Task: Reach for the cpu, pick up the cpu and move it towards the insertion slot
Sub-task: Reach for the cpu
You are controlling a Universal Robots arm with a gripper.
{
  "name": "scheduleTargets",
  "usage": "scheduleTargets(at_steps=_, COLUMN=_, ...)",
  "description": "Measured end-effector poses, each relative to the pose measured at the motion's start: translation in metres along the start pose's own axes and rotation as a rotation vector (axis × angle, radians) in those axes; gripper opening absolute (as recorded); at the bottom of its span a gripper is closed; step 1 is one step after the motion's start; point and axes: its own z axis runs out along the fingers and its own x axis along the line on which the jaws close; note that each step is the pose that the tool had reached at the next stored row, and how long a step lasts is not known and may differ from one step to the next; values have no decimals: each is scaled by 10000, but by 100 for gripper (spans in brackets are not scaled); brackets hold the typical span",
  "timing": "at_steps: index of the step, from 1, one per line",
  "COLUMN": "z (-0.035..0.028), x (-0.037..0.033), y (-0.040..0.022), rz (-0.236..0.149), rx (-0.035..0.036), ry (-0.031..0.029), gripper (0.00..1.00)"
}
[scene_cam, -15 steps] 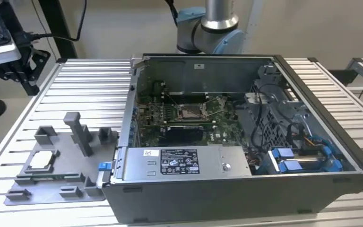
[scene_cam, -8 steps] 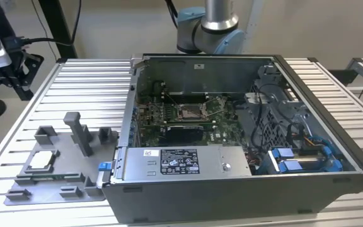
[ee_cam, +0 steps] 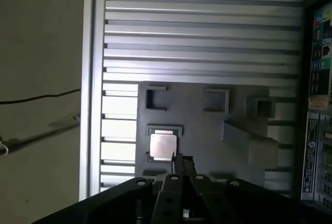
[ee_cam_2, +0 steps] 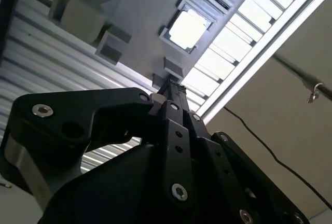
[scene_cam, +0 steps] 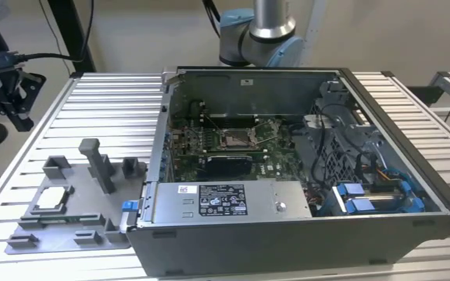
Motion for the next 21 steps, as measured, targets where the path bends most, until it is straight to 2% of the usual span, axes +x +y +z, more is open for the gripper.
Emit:
scheduleTargets(at_steps=3, z=2, x=20, y=-45, rz=0, rx=0, ry=0, gripper=0)
scheduleTargets(at_steps=10, z=11, x=53, y=-81, rz=-1, rx=-1, ry=-1, gripper=0)
scheduleTargets(at_steps=21, z=11, x=54, y=-83, rz=0, rx=0, ry=-1, gripper=0)
